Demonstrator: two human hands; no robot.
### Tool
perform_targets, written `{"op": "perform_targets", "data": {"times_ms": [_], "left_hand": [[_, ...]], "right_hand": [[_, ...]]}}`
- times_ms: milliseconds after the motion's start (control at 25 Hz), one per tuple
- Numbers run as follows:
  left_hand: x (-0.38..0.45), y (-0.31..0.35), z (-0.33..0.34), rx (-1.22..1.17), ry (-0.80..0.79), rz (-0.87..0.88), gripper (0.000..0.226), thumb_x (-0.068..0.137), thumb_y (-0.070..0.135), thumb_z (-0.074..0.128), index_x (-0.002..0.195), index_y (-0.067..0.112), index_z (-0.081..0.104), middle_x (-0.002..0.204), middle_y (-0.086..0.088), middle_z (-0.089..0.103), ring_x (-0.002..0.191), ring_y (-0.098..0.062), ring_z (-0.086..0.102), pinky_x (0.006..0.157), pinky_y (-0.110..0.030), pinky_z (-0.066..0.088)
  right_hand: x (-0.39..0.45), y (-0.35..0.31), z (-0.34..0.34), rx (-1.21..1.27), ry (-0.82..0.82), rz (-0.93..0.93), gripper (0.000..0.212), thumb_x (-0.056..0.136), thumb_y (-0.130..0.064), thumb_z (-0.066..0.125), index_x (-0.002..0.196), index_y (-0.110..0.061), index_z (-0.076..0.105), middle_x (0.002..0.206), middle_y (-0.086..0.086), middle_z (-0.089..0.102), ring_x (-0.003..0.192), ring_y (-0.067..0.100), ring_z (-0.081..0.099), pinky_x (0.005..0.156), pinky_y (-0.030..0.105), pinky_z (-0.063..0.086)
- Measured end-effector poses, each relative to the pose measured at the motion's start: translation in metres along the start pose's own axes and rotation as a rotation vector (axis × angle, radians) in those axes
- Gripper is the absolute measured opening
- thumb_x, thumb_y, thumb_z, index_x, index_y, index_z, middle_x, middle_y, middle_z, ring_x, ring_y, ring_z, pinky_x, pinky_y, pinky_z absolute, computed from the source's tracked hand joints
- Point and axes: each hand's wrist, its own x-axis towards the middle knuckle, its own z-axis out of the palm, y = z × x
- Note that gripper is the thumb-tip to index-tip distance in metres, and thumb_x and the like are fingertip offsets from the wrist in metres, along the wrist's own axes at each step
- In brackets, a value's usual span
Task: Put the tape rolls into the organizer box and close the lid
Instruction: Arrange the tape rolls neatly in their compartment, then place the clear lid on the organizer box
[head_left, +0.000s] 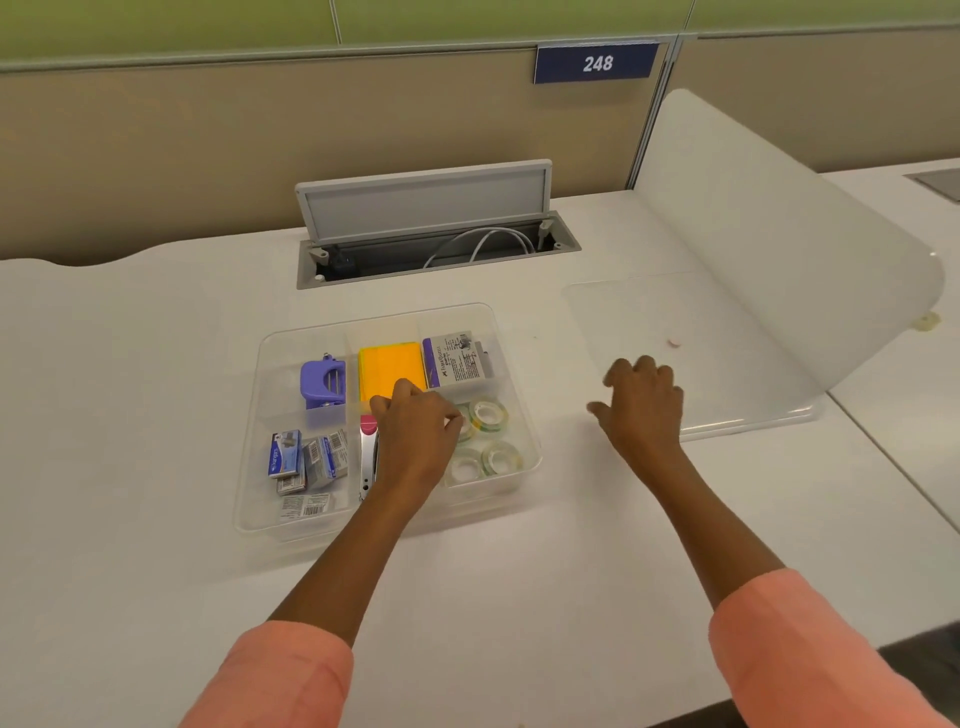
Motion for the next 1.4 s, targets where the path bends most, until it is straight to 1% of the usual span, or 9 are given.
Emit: {"op": "perform_targets", "data": {"times_ms": [80, 280, 640, 800, 920, 1080, 1160, 1280, 1400], "left_hand": [[0.004, -0.001, -0.009, -0.098, 0.062, -0.043, 0.019, 0.087, 0.029, 0.058, 0.097, 0.020, 0.071, 0.106, -0.003, 0.069, 0.109, -0.023, 0.043, 0.083, -0.037, 0.022], [0.003, -0.008, -0.020, -0.107, 0.116, -0.113, 0.017, 0.087, 0.029, 0.059, 0.093, 0.021, 0.072, 0.102, -0.003, 0.072, 0.108, -0.027, 0.047, 0.083, -0.041, 0.027], [-0.007, -0.009, -0.021, -0.156, 0.158, -0.090, 0.018, 0.087, 0.031, 0.059, 0.091, 0.020, 0.072, 0.100, -0.001, 0.073, 0.097, -0.023, 0.057, 0.082, -0.040, 0.026], [-0.010, -0.007, -0.023, -0.218, 0.196, -0.046, 0.016, 0.087, 0.030, 0.059, 0.090, 0.020, 0.071, 0.097, 0.000, 0.073, 0.090, -0.019, 0.059, 0.076, -0.032, 0.017], [-0.011, -0.010, -0.027, -0.240, 0.193, -0.025, 0.015, 0.087, 0.029, 0.059, 0.089, 0.019, 0.071, 0.097, 0.000, 0.073, 0.088, -0.018, 0.059, 0.074, -0.030, 0.015], [-0.008, -0.014, -0.036, -0.309, 0.198, -0.009, 0.014, 0.086, 0.026, 0.060, 0.086, 0.018, 0.071, 0.094, 0.000, 0.073, 0.085, -0.018, 0.060, 0.080, -0.034, 0.021], [-0.006, -0.014, -0.040, -0.366, 0.216, -0.014, 0.012, 0.085, 0.024, 0.063, 0.084, 0.016, 0.072, 0.091, -0.002, 0.073, 0.082, -0.019, 0.062, 0.086, -0.036, 0.026], [-0.002, -0.014, -0.044, -0.461, 0.194, -0.005, 0.010, 0.083, 0.020, 0.065, 0.082, 0.013, 0.072, 0.087, -0.004, 0.073, 0.076, -0.020, 0.063, 0.090, -0.051, 0.042], [0.001, -0.013, -0.049, -0.559, 0.180, -0.015, 0.010, 0.083, 0.021, 0.065, 0.083, 0.014, 0.071, 0.085, 0.000, 0.070, 0.073, -0.015, 0.062, 0.085, -0.054, 0.047]], "right_hand": [[-0.011, 0.012, 0.009, -0.147, -0.030, 0.109, 0.037, 0.081, -0.030, 0.068, 0.102, -0.004, 0.053, 0.106, 0.017, 0.057, 0.100, 0.035, 0.051, 0.082, 0.042, 0.042], [-0.021, 0.021, 0.019, -0.263, -0.013, 0.108, 0.003, 0.084, -0.008, 0.053, 0.087, -0.008, 0.055, 0.088, 0.010, 0.064, 0.086, 0.030, 0.056, 0.081, 0.038, 0.039], [-0.023, 0.000, 0.008, -0.271, 0.096, 0.000, 0.007, 0.076, -0.006, 0.055, 0.079, -0.006, 0.049, 0.075, 0.009, 0.052, 0.076, 0.026, 0.042, 0.076, 0.042, 0.039], [-0.029, -0.021, -0.003, -0.343, 0.102, -0.083, 0.028, 0.065, 0.004, 0.065, 0.086, -0.007, 0.051, 0.095, 0.010, 0.053, 0.094, 0.030, 0.048, 0.091, 0.049, 0.041], [-0.030, -0.039, -0.015, -0.262, 0.142, -0.120, 0.043, 0.059, 0.013, 0.066, 0.095, -0.004, 0.049, 0.108, 0.016, 0.049, 0.097, 0.034, 0.048, 0.100, 0.059, 0.036], [-0.024, -0.051, -0.042, -0.194, 0.218, -0.157, 0.042, 0.063, 0.018, 0.059, 0.098, -0.004, 0.050, 0.105, 0.016, 0.054, 0.096, 0.034, 0.053, 0.106, 0.064, 0.025], [-0.021, -0.052, -0.055, -0.195, 0.246, -0.162, 0.040, 0.064, 0.017, 0.057, 0.097, -0.005, 0.048, 0.097, 0.013, 0.057, 0.093, 0.033, 0.055, 0.107, 0.062, 0.025], [-0.015, -0.056, -0.072, -0.060, 0.330, -0.148, 0.037, 0.066, 0.018, 0.052, 0.090, -0.008, 0.043, 0.081, 0.011, 0.058, 0.071, 0.033, 0.051, 0.101, 0.055, 0.036], [-0.008, -0.064, -0.085, 0.180, 0.460, -0.165, 0.038, 0.068, 0.024, 0.042, 0.080, -0.012, 0.036, 0.072, 0.013, 0.063, 0.055, 0.034, 0.038, 0.078, 0.046, 0.045]]}}
